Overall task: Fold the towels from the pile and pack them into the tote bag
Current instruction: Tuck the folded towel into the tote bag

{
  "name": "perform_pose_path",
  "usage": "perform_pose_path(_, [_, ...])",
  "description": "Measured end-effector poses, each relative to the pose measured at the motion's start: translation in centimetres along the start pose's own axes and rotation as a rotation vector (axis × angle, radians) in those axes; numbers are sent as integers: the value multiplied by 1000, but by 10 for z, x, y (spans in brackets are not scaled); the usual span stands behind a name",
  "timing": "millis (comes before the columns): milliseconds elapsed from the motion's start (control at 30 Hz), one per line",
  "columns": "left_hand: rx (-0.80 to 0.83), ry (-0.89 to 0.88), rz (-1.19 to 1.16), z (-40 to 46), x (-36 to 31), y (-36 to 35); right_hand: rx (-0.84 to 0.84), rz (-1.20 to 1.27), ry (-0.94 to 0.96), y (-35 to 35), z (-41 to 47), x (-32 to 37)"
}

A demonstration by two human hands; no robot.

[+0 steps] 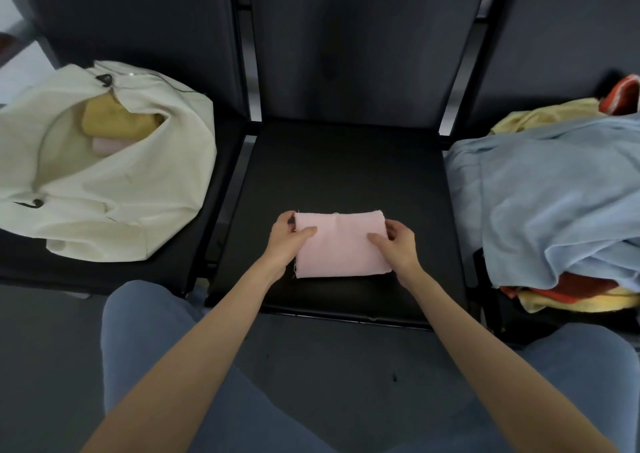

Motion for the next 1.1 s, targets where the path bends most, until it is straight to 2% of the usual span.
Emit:
perform_pose_path(67, [8, -7, 88, 3, 7, -2, -19, -72, 10, -3, 2, -2])
perform_pose_path(167, [-94, -31, 309, 8, 20, 5, -56, -168, -25, -6, 7, -10])
perform_pose_path(233, [-148, 25, 453, 9, 31, 10, -104, -304, -70, -7, 8, -15])
perform_pose_path(333, [-140, 19, 624, 5, 35, 7, -199, -520, -49, -10, -4, -6])
perform_pose_path(400, [-125, -29, 667, 5, 33, 5, -247, -571, -4, -18, -13, 6])
perform_pose_path(467, [-130, -65, 601, 5, 31, 12, -235, -492, 33, -31, -18, 18])
perform_pose_path(600, [-228, -86, 160, -1, 15, 63, -61, -147, 26, -72, -28, 50])
perform_pose_path(667, [-296, -116, 28, -5, 1, 103, 28, -13, 7, -101, -35, 70])
perform_pose_path(833, [-390, -173, -64, -10, -39, 212, 254, 251, -62, -177, -51, 130])
perform_pose_path(933, [-427, -201, -109, -7, -64, 273, 328, 242, 64, -212, -58, 177])
perform_pose_path(1100, [-468, -244, -72, 18, -96, 350, 367, 99, 494, -267, -71, 250])
Point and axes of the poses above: each hand's wrist, its own z-axis towards the middle knuckle, its own y-axis out of the back of the hand, x = y × z, the point moved 7 cm from there along z, towards the middle knuckle, and after that the axes turned 3 degrees about -y, right-handed, at the moved point
